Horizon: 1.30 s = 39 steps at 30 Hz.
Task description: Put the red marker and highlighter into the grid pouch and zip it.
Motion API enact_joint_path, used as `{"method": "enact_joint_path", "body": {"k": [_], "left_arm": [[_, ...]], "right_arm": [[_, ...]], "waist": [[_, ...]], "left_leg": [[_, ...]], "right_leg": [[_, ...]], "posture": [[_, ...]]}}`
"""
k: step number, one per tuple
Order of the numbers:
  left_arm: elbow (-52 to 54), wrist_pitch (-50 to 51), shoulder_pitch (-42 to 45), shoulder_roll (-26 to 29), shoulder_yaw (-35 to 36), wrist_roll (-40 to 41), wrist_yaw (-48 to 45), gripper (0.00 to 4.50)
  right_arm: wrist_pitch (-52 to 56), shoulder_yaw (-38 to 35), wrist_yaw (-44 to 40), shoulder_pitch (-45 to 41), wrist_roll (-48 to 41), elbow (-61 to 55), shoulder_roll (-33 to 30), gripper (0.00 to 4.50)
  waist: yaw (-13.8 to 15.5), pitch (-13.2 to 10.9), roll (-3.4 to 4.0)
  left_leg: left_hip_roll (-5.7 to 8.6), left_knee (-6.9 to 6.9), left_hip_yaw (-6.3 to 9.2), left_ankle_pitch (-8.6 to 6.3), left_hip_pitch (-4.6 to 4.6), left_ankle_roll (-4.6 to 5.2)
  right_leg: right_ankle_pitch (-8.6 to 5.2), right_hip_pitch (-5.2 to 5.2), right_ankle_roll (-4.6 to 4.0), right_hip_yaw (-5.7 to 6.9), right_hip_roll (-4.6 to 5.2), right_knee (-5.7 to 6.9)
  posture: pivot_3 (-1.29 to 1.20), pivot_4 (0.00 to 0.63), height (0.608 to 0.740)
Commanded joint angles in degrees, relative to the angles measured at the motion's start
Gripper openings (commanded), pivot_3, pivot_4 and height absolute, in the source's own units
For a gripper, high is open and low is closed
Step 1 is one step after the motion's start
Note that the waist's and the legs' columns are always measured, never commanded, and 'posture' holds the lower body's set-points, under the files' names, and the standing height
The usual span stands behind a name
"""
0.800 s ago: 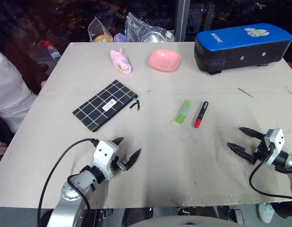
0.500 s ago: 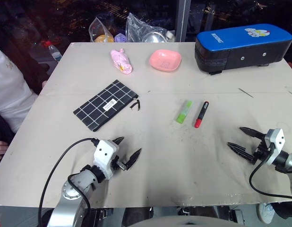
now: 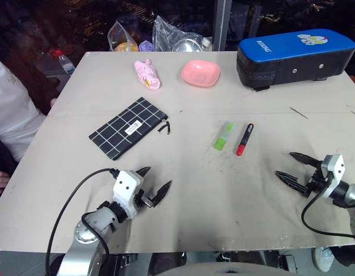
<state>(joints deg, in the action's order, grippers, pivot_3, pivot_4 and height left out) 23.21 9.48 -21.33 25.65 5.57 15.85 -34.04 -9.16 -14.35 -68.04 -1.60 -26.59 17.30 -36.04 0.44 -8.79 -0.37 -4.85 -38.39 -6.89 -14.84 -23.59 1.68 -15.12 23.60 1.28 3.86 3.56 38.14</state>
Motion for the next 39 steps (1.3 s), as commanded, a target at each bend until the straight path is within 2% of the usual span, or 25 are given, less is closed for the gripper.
{"method": "enact_joint_path", "body": {"k": [1,10,17,25,32,39], "left_arm": [[3.1,-1.8,-2.5,1.1,6.3,2.6,-0.3,4.49],[-3.5,-10.3,-5.5,6.2,20.3,2.2,-3.9,4.49],[-16.3,-17.8,-1.2,11.0,24.3,-1.0,-5.5,4.49],[-26.4,-22.0,5.6,15.6,20.6,-4.3,-8.8,4.49],[-39.7,-33.2,16.1,20.9,14.5,-13.1,-7.8,4.49],[-54.1,-48.7,25.8,27.4,7.2,-26.2,-0.6,4.49]], "right_arm": [[3.1,0.7,-1.2,-0.7,-3.7,-7.9,0.3,4.5],[11.5,6.5,-0.1,-2.8,-7.4,-21.5,3.2,4.5],[12.1,10.2,0.0,-7.4,-4.2,-25.0,3.3,4.5],[13.7,11.9,4.0,-8.9,-3.6,-27.5,5.1,4.5],[13.9,12.6,5.1,-9.6,-3.6,-27.7,5.9,4.5],[13.4,12.7,6.2,-9.0,-3.3,-27.8,6.4,4.5]], "waist": [[-0.2,0.0,0.0],[0.3,0.0,-0.04],[0.3,0.1,-0.12],[0.3,0.2,-0.29],[0.3,0.2,-0.33],[0.3,0.2,-0.33]], "left_leg": [[-0.03,0.0,0.01,0.0,0.0,0.0],[-0.04,-0.07,0.08,-0.01,-0.04,0.01],[-0.03,-0.09,0.1,-0.01,-0.07,0.01],[-0.05,-0.09,0.04,0.0,-0.08,0.0],[-0.05,-0.1,-0.14,0.02,-0.09,-0.04],[-0.05,-0.1,-0.18,0.04,-0.02,-0.08]], "right_leg": [[0.0,0.0,0.0,0.0,-0.02,0.0],[-0.01,0.0,-0.01,0.08,0.0,0.02],[0.0,0.0,-0.02,0.14,0.0,0.03],[0.0,0.01,-0.02,0.19,0.01,0.04],[0.0,0.03,-0.02,0.26,0.02,0.16],[0.0,0.08,-0.03,0.31,0.06,0.43]], "posture": [[0.0,0.15,0.717],[0.0,0.15,0.717],[0.0,0.15,0.717],[0.0,0.15,0.717],[0.0,0.15,0.717],[0.0,0.15,0.717]]}}
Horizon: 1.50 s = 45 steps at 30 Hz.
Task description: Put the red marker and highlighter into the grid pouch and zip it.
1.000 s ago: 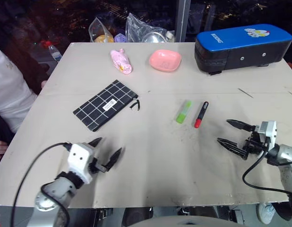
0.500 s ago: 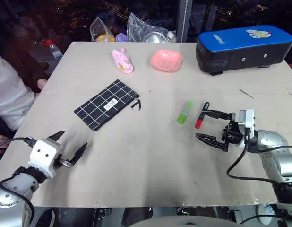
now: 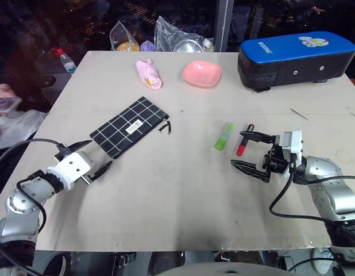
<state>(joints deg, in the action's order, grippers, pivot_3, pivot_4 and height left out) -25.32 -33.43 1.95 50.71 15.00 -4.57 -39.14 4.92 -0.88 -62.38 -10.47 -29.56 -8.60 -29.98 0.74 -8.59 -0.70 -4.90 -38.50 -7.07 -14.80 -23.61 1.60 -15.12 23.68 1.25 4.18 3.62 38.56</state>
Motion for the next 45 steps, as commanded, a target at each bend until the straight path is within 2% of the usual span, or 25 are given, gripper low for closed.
{"method": "enact_joint_path", "body": {"k": [1,9,19,43,45], "left_arm": [[-6.8,-7.2,3.5,2.9,-3.2,-7.2,5.4,4.49],[-13.0,-15.1,8.3,5.0,-9.4,-14.2,12.0,4.49],[-16.4,-15.1,15.2,3.5,-15.1,-25.6,27.6,4.49],[-31.0,-17.8,37.7,-0.9,-30.5,-35.7,43.9,4.49],[-32.5,-17.9,39.5,-1.1,-31.9,-37.2,46.0,3.97]], "right_arm": [[-0.8,-0.7,0.8,-0.1,-0.3,-1.8,0.5,4.5],[-1.4,-0.9,1.2,-0.3,0.0,-1.1,0.7,4.5],[-1.4,-0.7,1.1,-1.2,0.3,0.5,0.7,4.5],[-1.6,-1.2,4.1,-2.7,0.8,1.4,2.3,4.5],[-1.6,-1.3,4.4,-2.8,0.9,1.5,2.4,4.5]], "waist": [[0.0,0.0,0.0],[0.2,0.0,0.07],[1.8,0.3,0.57],[0.1,0.3,0.39],[0.1,0.3,0.37]], "left_leg": [[0.0,0.0,0.0,0.0,0.01,0.0],[0.0,-0.04,0.0,0.03,0.09,-0.05],[0.02,-0.19,0.02,0.09,0.08,-0.1],[-0.13,-0.5,0.06,0.09,-0.22,-0.11],[-0.13,-0.5,0.06,0.1,-0.22,-0.12]], "right_leg": [[0.0,0.0,0.0,0.0,0.0,0.04],[-0.01,0.01,0.0,0.0,0.02,0.28],[-0.01,-0.02,0.01,0.06,0.04,0.43],[-0.01,0.02,0.03,0.33,0.0,0.39],[-0.01,0.02,0.03,0.34,0.0,0.39]], "posture": [[0.0,0.15,0.717],[0.0,0.15,0.717],[0.0,0.15,0.717],[0.0,0.15,0.717],[0.0,0.15,0.717]]}}
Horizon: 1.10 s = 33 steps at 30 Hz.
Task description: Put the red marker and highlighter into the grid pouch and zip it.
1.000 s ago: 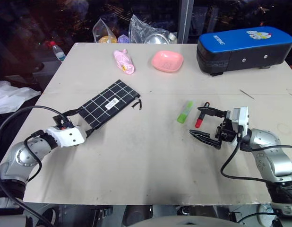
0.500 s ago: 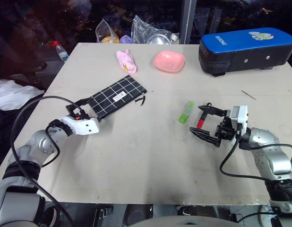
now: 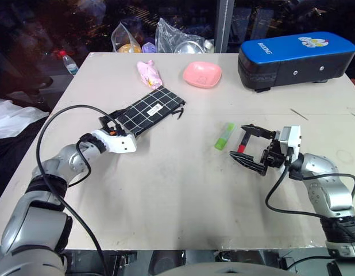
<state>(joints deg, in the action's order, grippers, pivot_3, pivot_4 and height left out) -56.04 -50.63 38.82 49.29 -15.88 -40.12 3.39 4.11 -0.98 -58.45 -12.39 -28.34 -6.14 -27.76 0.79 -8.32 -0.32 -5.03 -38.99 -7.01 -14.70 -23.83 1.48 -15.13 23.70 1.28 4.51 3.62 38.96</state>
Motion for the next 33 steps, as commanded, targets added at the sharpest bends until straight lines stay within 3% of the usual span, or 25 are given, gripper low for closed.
{"method": "enact_joint_path", "body": {"k": [1,7,9,17,23,28,33], "left_arm": [[-2.3,-0.7,3.5,0.2,-1.8,-2.4,4.7,3.68],[-6.9,0.5,8.5,-1.3,-5.4,-5.1,9.9,0.65],[-8.1,0.6,9.9,-2.2,-6.5,-5.8,10.8,0.08],[-10.7,-0.2,12.1,-3.6,-8.5,-5.5,12.3,0.08],[-7.8,-2.6,9.4,-5.0,-2.3,6.8,2.5,0.08],[8.8,2.2,0.0,-7.1,3.0,21.4,-11.3,0.08],[33.6,16.6,-13.0,-10.1,5.7,27.3,-18.3,0.08]], "right_arm": [[-0.8,-1.2,0.7,-0.9,-0.2,-0.9,0.2,4.5],[-0.9,-1.3,2.4,-1.7,0.4,-0.5,0.7,4.5],[-1.0,-1.2,2.6,-1.7,0.6,-0.5,0.9,4.5],[-1.4,-1.3,3.4,-1.3,1.2,-0.5,1.0,4.5],[-0.7,-0.8,5.1,-1.8,2.3,-0.6,1.1,4.5],[4.1,2.5,11.9,-4.5,8.0,-0.4,2.3,4.5],[9.9,5.7,19.1,-10.1,14.0,3.9,5.0,4.5]], "waist": [[0.0,0.0,-0.03],[0.1,-0.1,-0.14],[0.0,-0.1,-0.16],[0.0,-0.2,-0.26],[0.0,-0.2,-0.36],[-0.2,-0.2,-0.36],[-0.7,-0.2,-0.35]], "left_leg": [[0.0,0.0,0.0,0.0,0.0,0.0],[0.0,-0.01,0.0,0.0,-0.01,0.0],[0.01,-0.02,-0.01,0.03,-0.01,-0.06],[0.0,-0.02,-0.01,0.12,-0.01,-0.21],[0.0,-0.05,-0.02,0.13,-0.03,-0.22],[-0.04,-0.1,-0.04,0.14,-0.03,-0.24],[-0.06,-0.1,-0.07,0.15,-0.03,-0.25]], "right_leg": [[0.0,0.0,0.0,0.0,0.0,0.0],[0.0,0.0,0.0,0.01,0.0,0.01],[0.0,0.0,0.01,0.01,0.0,0.0],[0.0,0.01,0.01,0.01,0.0,0.0],[0.0,0.02,0.01,0.01,0.01,0.01],[0.0,0.03,0.0,-0.02,0.03,0.05],[0.0,0.08,0.0,-0.07,0.01,0.1]], "posture": [[0.0,0.15,0.717],[0.0,0.15,0.717],[0.0,0.15,0.717],[0.0,0.15,0.717],[0.0,0.15,0.717],[0.0,0.15,0.717],[0.0,0.15,0.717]]}}
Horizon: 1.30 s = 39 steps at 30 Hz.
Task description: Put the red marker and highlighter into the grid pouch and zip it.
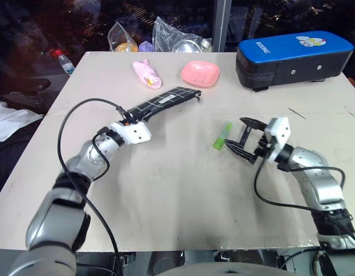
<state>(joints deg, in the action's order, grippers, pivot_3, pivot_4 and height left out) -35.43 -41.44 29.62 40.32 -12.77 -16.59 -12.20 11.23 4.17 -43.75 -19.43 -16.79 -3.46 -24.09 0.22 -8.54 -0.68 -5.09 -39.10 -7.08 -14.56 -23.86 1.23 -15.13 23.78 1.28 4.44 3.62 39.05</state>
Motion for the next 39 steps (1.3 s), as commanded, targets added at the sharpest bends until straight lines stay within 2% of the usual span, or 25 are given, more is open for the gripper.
{"method": "enact_joint_path", "body": {"k": [1,6,9,14,24,27,34,39], "left_arm": [[18.3,10.7,-6.4,-2.1,2.9,4.0,-3.5,0.08],[37.0,24.2,-15.8,-7.5,3.1,2.8,-4.9,0.08],[43.5,30.2,-19.7,-10.7,2.6,1.8,-4.8,0.08],[48.0,34.7,-22.7,-12.3,3.0,0.2,-5.3,0.08],[49.8,35.3,-25.1,-11.5,3.3,-1.3,-6.4,0.08],[49.7,35.1,-24.9,-11.5,2.9,-2.0,-6.7,0.0],[49.1,34.4,-26.0,-11.2,2.9,-2.4,-7.1,0.0],[48.6,34.3,-26.1,-11.3,3.1,-2.5,-7.3,0.0]], "right_arm": [[4.9,0.6,6.4,-4.5,3.1,2.5,2.4,4.5],[16.1,1.0,11.9,-10.7,3.8,7.8,6.3,4.5],[17.4,0.5,12.3,-12.3,3.1,10.5,8.0,4.5],[17.5,-1.0,13.1,-14.1,2.1,12.3,9.8,4.5],[13.3,-0.8,13.4,-16.8,3.9,16.3,10.4,4.5],[12.5,-0.8,13.6,-17.3,4.2,17.1,10.6,3.65],[9.0,-0.3,12.4,-17.2,5.8,17.9,10.4,0.04],[5.8,0.8,9.8,-16.5,7.0,17.2,9.6,0.04]], "waist": [[-0.1,0.0,0.0],[0.1,0.0,0.01],[0.2,0.0,0.01],[0.2,0.0,0.02],[0.0,0.0,0.02],[-0.1,0.0,0.02],[-0.7,0.0,0.02],[-0.9,0.0,0.02]], "left_leg": [[0.0,0.0,-0.03,0.0,0.0,0.0],[0.01,-0.04,-0.02,0.0,-0.01,0.0],[0.01,-0.04,-0.05,0.0,0.01,0.0],[0.0,-0.02,-0.01,0.0,0.0,0.0],[0.0,0.01,0.01,-0.01,0.0,0.02],[-0.01,0.02,0.01,-0.02,0.0,0.02],[-0.01,0.07,0.01,-0.02,0.0,0.02],[-0.01,0.1,0.02,-0.02,0.0,0.02]], "right_leg": [[0.0,0.01,0.0,-0.03,0.0,0.01],[0.0,0.01,0.0,-0.07,-0.02,0.05],[0.01,0.01,-0.01,-0.11,-0.03,0.05],[0.01,0.01,-0.01,-0.11,-0.05,0.05],[0.01,0.01,-0.01,-0.11,-0.04,0.02],[0.01,0.01,-0.02,-0.11,-0.04,0.02],[0.01,0.01,-0.02,-0.11,-0.03,-0.02],[0.01,0.02,-0.02,-0.11,-0.03,-0.04]], "posture": [[0.0,0.15,0.717],[0.0,0.15,0.717],[0.0,0.15,0.717],[0.0,0.15,0.717],[0.0,0.15,0.717],[0.0,0.15,0.717],[0.0,0.15,0.717],[0.0,0.15,0.717]]}}
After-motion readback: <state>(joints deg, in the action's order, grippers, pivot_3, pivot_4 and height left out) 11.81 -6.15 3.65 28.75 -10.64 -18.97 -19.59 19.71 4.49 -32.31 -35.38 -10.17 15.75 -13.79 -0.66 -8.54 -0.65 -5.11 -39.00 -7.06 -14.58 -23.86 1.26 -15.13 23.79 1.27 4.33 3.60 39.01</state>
